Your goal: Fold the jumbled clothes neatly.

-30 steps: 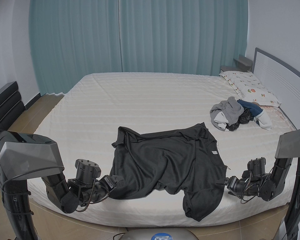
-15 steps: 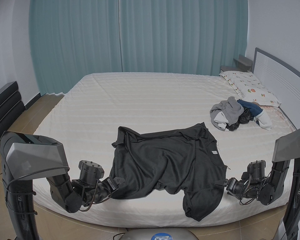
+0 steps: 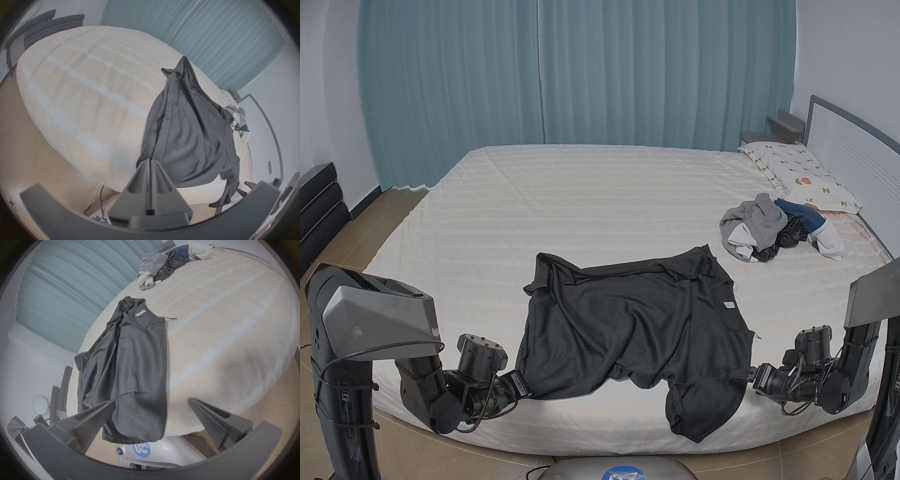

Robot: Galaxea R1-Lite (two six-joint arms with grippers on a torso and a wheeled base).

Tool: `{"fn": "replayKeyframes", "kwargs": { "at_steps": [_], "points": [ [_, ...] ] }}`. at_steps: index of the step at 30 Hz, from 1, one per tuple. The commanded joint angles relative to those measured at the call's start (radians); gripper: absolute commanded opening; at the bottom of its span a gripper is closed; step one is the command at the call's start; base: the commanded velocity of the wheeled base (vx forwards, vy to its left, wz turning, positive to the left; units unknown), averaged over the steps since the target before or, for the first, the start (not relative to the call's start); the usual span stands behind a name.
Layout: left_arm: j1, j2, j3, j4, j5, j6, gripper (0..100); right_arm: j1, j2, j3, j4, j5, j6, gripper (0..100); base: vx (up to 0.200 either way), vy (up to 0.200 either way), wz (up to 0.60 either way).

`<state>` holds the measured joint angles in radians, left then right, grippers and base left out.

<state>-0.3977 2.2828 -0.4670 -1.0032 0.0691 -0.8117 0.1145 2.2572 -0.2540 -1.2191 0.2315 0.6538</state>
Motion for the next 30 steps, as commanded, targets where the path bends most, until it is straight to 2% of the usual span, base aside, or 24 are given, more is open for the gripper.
{"fn": "replayKeyframes", "kwargs": {
  "at_steps": [1, 14, 17, 30],
  "points": [
    [0.02, 0.001, 0.014, -0.003, 0.003, -0.007, 0, 0.001, 0.004, 0.009, 0.0, 0.0, -0.005, 100, 0.0, 0.0, 0.0],
    [0.143, -0.21, 0.07, -0.011, 0.001, 0.011, 0, 0.021, 0.01, 0.01, -0.016, 0.003, 0.006, 100, 0.0, 0.0, 0.0],
    [0.145, -0.218, 0.087, 0.011, 0.0, 0.034, 0, 0.031, 0.015, 0.01, -0.033, 0.003, 0.01, 100, 0.0, 0.0, 0.0],
    [0.143, -0.158, 0.071, 0.008, -0.014, 0.026, 0, 0.053, 0.094, 0.009, -0.152, -0.008, 0.013, 100, 0.0, 0.0, 0.0]
  ]
}}
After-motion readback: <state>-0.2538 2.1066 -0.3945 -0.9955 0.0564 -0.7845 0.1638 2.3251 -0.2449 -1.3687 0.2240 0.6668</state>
